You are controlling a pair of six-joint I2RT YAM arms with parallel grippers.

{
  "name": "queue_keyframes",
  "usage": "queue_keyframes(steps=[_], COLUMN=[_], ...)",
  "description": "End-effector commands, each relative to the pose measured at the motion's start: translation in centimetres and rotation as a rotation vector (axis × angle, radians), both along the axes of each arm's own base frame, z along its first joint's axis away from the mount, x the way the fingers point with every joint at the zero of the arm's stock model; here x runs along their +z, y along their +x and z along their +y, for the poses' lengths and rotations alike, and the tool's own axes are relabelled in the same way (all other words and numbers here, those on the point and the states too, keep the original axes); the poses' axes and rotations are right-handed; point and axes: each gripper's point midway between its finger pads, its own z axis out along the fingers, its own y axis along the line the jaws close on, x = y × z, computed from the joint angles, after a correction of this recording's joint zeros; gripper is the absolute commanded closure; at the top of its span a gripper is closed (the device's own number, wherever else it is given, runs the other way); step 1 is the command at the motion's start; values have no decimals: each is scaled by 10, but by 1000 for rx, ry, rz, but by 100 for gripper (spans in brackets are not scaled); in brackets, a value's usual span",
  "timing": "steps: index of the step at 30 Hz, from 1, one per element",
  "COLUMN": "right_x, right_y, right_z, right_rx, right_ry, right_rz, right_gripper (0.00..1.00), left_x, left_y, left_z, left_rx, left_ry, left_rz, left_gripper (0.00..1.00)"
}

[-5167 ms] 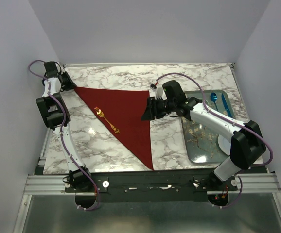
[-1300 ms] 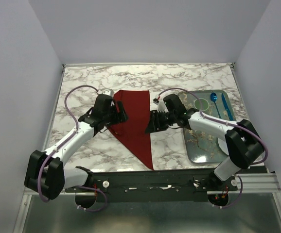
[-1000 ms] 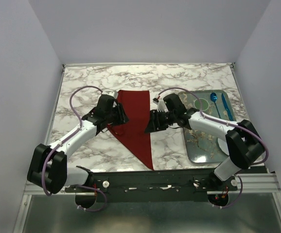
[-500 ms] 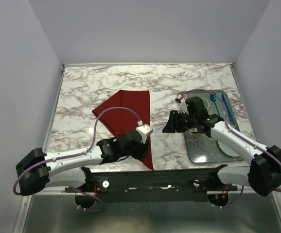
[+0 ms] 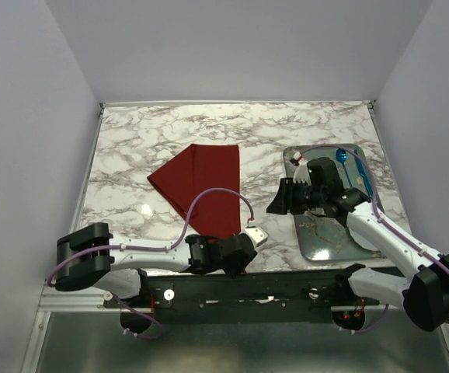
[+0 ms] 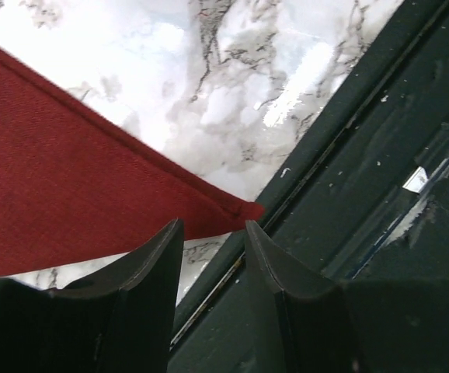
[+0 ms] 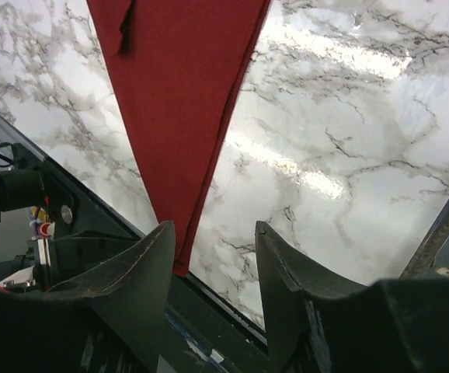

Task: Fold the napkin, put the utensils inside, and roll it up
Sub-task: Fold the napkin

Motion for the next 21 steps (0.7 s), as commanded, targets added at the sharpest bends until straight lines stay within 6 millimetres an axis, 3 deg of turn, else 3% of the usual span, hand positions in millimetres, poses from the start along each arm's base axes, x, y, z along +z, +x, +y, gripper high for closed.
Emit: queue_keyframes(steps=[1,7,21], right_x=[-16,-17,-16], right_y=[-9,-13,-15], right_z=[-12,-14,-12], right_rx=[-20,-25,-23], right_ry=[-42,-41,-24], right_rz=[31,30,34], right_gripper=[46,46,46], left_x=[6,-2,-27], left_y=[-8,-13,-7], left_z=[-14,-14,-16], left_rx=[-13,-26,-29], left_ry=[-31,-13,106], left_rz=[-1,16,5], left_gripper=[55,46,42])
